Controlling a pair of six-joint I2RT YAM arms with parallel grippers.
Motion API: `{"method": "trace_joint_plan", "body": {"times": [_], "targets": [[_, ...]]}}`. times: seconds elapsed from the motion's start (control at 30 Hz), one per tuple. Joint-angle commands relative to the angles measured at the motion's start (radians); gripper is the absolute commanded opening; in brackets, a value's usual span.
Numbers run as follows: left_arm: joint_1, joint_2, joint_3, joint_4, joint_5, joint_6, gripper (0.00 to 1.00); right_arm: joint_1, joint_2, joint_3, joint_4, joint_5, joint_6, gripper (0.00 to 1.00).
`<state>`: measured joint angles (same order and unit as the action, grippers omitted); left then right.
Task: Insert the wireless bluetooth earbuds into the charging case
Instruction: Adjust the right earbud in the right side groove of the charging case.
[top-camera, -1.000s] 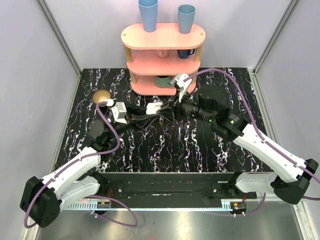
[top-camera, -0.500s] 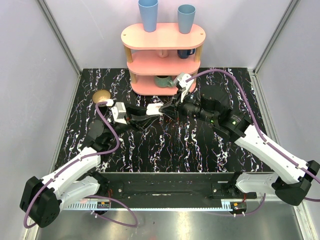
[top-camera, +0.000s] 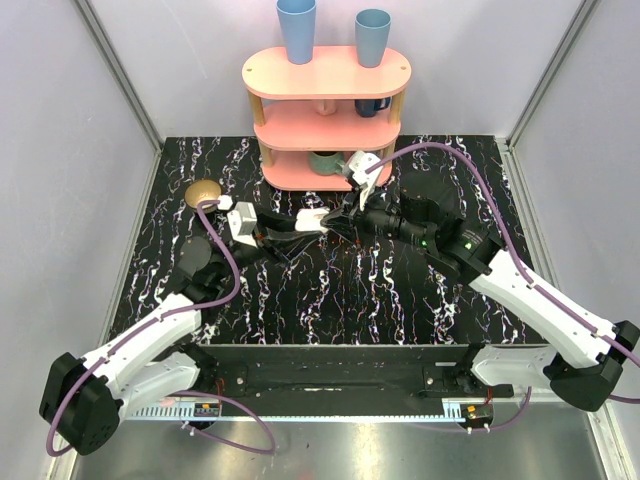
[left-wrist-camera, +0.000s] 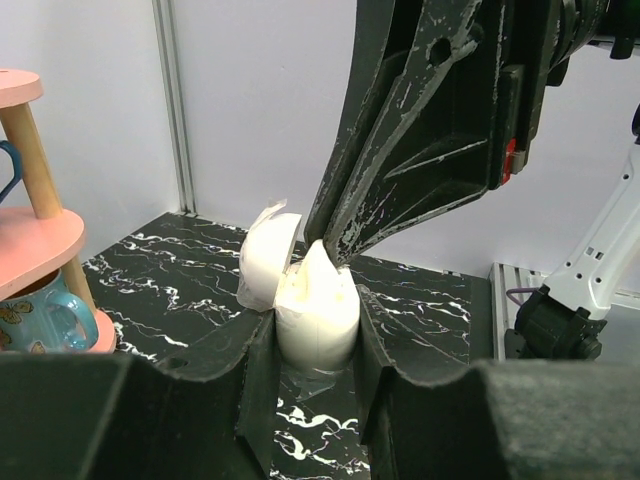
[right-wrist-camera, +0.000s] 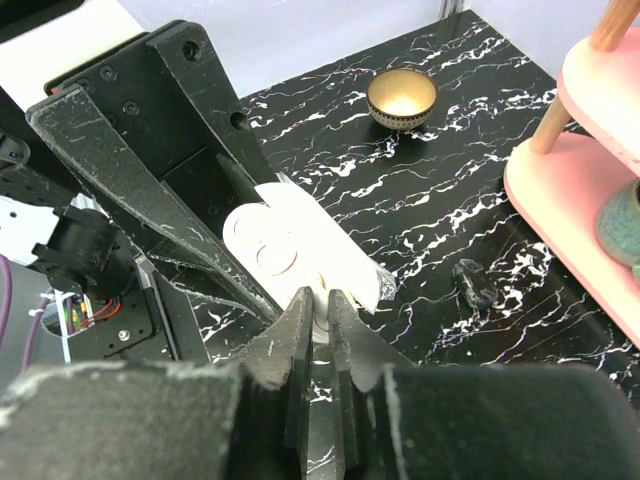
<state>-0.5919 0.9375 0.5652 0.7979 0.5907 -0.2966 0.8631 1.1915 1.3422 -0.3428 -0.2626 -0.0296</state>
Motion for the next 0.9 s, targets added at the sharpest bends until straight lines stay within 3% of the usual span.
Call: {"method": "trace_joint_plan", "body": {"times": [0.0,0.87], "targets": [[0.000,0.006,0.062,-0.002,-0.057,-0.003,0.00,0.045,-0.029,0.009,0.001,-0.093,-0.055,0.04],[0.000,0.029,0.093,-0.083,-0.003,0.033,0.00,0.065,-0.053,-0.005,0.011,-0.056,-0.158,0.00]]}}
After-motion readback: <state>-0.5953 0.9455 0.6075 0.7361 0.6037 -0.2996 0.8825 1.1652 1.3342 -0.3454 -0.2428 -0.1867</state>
